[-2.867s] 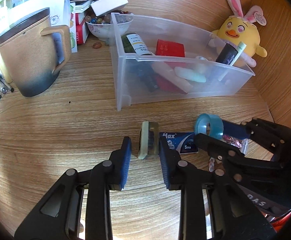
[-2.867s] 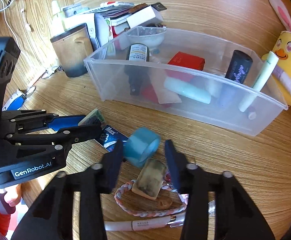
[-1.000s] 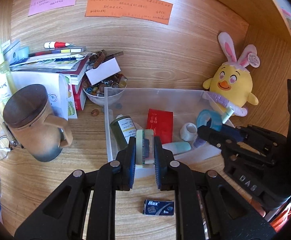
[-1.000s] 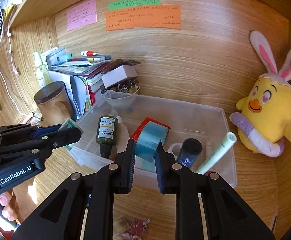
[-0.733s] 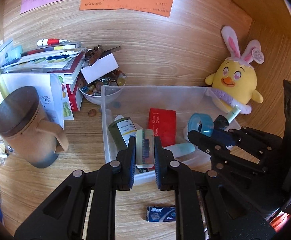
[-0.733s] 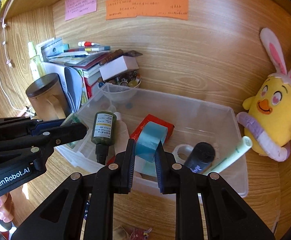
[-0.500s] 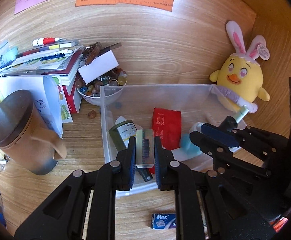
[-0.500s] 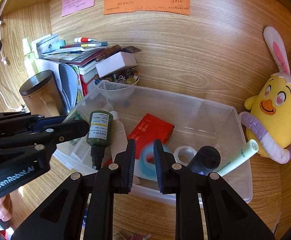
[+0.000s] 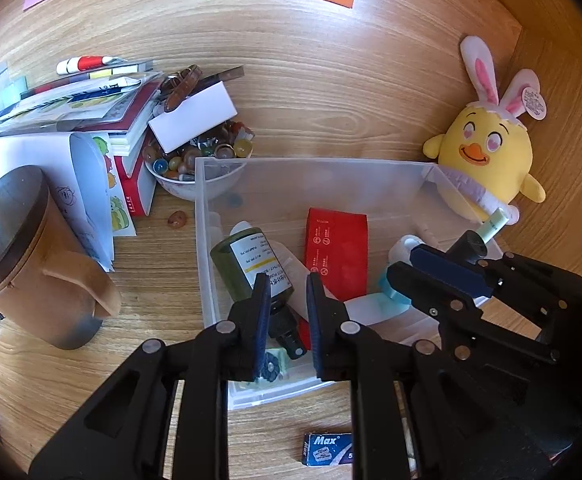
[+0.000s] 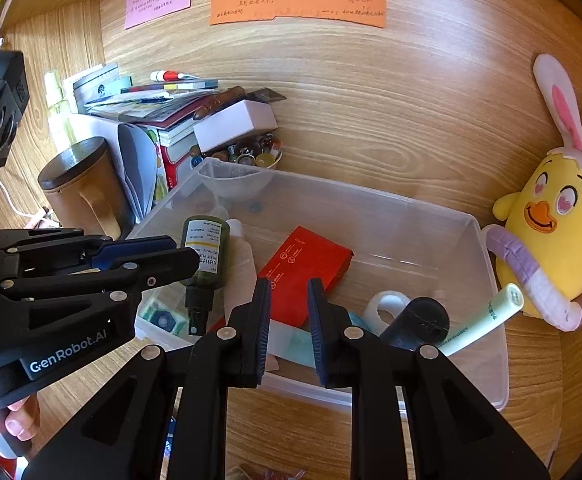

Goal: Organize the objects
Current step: 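Carry both items into the clear box and open both tools, then move both tools back toward the blade packet and pink keychain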

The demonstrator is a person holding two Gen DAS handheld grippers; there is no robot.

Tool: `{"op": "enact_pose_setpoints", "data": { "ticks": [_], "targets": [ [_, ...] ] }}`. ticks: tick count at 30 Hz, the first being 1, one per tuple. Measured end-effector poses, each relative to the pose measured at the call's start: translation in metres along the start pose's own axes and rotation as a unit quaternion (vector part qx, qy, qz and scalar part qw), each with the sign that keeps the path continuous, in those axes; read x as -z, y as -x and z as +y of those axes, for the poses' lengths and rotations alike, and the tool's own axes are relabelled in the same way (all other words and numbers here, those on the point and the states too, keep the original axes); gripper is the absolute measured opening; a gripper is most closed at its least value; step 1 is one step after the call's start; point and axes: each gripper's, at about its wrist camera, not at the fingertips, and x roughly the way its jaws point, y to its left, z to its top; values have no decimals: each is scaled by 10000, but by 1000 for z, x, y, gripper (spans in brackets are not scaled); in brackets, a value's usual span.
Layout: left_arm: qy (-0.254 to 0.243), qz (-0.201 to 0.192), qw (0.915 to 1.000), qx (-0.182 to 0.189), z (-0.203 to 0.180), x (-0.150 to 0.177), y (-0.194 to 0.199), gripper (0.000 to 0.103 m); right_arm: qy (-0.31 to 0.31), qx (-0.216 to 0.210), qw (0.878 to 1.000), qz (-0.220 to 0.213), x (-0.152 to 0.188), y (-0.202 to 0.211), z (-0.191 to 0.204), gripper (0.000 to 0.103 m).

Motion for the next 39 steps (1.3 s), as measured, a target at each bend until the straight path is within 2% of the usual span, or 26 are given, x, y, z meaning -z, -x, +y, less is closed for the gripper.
{"op": "enact_pose_setpoints", "data": {
  "ticks": [5,8,10,19,28,34,39],
  "targets": [
    [-35,-109,9999,14,-2,1,12,20,-32,-63,10000,-36,0,10,-1,21],
    [-71,-242,9997,-15,-4,3,24,34,-23,-33,9999,-138,2,21,0,28],
    [-90,-324,9994,-37,-5,5,31,49,-21,-10,9998,-188,3,26,0,34],
    [-203,-520,9982,-198,-10,26,59,80,-130,79,9991,-391,24,63,-9,63],
    [-202,-257,9993,-188,-11,55,61,88,-205,207,9992,-259,58,83,-21,64],
    [-281,132,9993,-221,-16,83,45,88,-89,314,9992,211,85,65,-25,64],
    [-212,500,9984,-158,-17,99,28,88,-231,-75,9975,661,102,47,-28,61]
  ]
}}
